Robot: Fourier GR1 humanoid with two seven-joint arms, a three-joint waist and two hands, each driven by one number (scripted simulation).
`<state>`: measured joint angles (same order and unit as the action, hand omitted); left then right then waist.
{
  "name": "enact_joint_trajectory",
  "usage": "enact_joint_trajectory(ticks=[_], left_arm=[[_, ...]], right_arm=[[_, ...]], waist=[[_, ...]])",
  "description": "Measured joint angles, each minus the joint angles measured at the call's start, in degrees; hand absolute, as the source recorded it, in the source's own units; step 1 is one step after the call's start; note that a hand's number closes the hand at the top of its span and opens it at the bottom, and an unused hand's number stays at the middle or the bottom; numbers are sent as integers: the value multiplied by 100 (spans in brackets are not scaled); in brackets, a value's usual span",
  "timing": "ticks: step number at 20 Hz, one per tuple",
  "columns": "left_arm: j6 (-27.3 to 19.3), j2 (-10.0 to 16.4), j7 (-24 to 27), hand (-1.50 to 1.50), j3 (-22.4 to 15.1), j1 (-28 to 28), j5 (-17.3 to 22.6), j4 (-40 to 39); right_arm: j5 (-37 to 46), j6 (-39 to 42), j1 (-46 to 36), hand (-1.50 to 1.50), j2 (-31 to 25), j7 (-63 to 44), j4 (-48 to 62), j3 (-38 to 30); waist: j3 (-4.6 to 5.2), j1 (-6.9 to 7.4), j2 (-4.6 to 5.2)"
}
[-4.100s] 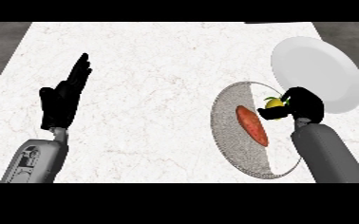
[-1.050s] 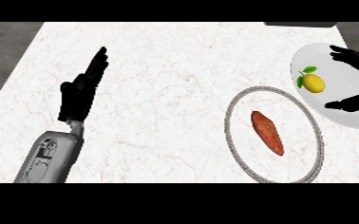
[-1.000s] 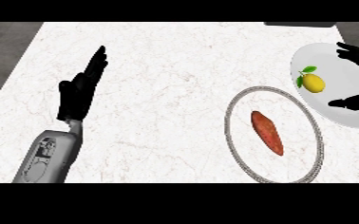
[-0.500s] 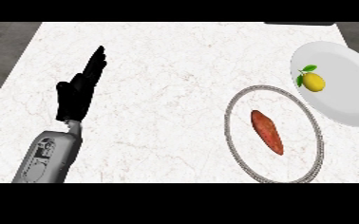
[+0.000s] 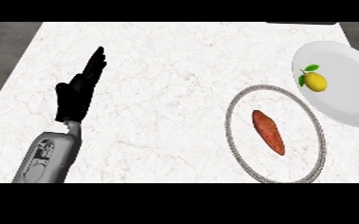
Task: Pick the lemon from the placemat and place it in the plate
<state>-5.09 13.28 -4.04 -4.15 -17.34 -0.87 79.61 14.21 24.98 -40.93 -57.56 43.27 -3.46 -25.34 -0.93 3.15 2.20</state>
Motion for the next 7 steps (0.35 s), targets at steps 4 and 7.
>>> enact_joint_trajectory(ticks=[4, 7], left_arm=[[-13, -37, 9, 0, -8, 26, 10, 45], [-1, -16, 0, 0, 29, 6, 29, 43]], right_arm=[[-49, 55, 178, -150, -59, -25, -88, -39], [-84, 102, 270, -150, -104, -74, -148, -66]], waist=[[-14, 3, 3], [-21, 4, 9]])
